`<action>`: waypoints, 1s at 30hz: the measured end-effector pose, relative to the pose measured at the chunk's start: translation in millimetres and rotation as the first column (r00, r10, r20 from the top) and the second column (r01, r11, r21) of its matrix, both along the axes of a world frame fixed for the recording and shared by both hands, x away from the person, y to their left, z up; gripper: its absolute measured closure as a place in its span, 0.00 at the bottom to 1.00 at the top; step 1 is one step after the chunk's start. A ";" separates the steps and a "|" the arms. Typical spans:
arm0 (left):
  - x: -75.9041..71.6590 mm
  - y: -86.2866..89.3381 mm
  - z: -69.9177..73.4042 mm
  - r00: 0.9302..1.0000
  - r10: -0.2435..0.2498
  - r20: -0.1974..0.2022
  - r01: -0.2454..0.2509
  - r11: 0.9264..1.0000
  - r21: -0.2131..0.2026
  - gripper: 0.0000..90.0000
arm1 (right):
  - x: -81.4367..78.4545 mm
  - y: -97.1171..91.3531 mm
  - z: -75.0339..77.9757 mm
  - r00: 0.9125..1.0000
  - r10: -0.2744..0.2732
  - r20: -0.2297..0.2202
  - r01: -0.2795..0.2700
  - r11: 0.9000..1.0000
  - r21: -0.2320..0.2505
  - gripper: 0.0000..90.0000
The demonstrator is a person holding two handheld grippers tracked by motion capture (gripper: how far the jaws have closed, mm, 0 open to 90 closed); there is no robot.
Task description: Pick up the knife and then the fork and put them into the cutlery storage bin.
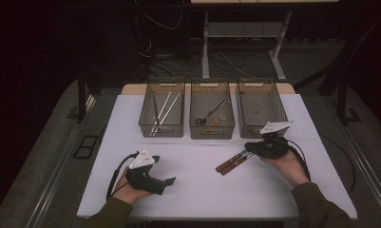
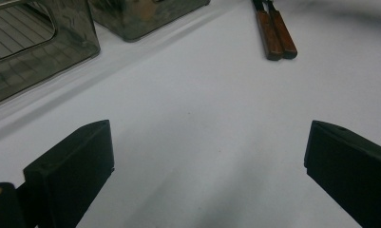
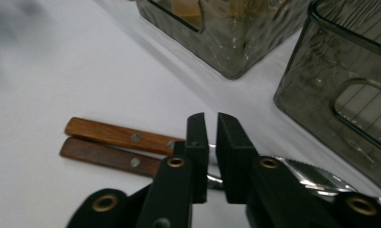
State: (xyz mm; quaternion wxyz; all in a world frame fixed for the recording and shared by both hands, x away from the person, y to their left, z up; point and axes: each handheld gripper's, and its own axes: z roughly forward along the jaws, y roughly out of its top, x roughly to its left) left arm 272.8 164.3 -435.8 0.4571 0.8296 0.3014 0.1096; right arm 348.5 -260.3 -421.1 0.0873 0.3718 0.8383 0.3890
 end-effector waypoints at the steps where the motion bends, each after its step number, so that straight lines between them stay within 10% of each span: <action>1: 0.0 -0.4 -0.3 1.000 0.002 -0.002 -0.002 1.000 -0.001 0.01 | 2.9 1.6 -0.8 1.000 -0.005 -0.007 0.005 1.000 -0.005 0.97; 30: -0.2 1.0 1.8 1.000 0.002 -0.002 -0.002 1.000 -0.013 0.02 | 28.3 18.8 -20.1 0.998 0.008 -0.064 -0.020 0.983 -0.183 1.00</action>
